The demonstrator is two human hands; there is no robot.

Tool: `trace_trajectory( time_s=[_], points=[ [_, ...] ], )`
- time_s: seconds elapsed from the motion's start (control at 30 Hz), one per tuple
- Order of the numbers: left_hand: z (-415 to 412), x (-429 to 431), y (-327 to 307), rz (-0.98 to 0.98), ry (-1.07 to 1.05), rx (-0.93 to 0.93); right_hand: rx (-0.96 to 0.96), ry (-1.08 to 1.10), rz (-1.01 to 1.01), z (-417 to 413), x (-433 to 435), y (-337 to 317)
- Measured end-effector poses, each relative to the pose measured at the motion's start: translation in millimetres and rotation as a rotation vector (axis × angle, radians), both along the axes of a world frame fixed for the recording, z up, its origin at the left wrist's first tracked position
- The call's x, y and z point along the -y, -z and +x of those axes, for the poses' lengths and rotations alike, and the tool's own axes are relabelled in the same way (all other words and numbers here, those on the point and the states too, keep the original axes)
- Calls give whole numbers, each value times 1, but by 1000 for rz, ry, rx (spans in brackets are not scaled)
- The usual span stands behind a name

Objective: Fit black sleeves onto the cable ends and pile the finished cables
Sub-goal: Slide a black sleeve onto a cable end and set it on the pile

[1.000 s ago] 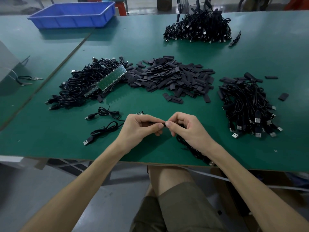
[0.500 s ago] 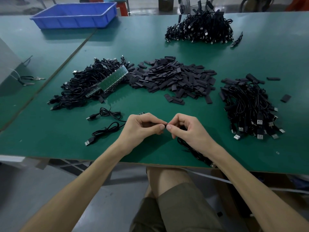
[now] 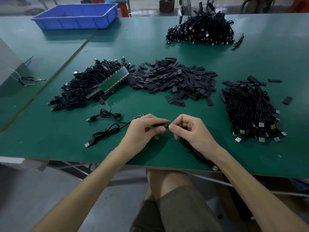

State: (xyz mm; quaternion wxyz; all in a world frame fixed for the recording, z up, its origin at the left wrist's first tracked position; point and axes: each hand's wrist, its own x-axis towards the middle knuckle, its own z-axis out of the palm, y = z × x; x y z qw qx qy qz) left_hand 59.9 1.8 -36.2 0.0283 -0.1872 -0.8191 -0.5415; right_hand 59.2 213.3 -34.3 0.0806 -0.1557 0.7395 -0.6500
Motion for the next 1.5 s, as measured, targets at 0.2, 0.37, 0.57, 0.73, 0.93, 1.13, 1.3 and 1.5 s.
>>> trace_trajectory(
  time_s=[0.2, 0.37, 0.57, 0.73, 0.93, 1.13, 1.3, 1.5],
  points=[
    [0, -2, 0, -222, -75, -282, 7, -18, -9, -4, 0, -1],
    [-1, 0, -1, -80, -51, -100, 18, -44, -5, -4, 0, -2],
    [-3, 3, -2, -2, -22, 20, 14, -51, 10, -5, 0, 0],
    [0, 3, -6, 71, -15, 46, 0, -61, 47, -5, 0, 3],
    [3, -3, -4, -84, -35, -117, -5, -51, 49, -5, -2, 3],
    [7, -1, 1, -313, -31, -394, 1, -57, 35, -6, -1, 3],
    [9, -2, -3, -313, -52, -438, 8, -68, 17, -6, -1, 2],
    [12, -5, -8, -323, -19, -459, 19, -87, -6, -6, -4, 1]
  ],
)
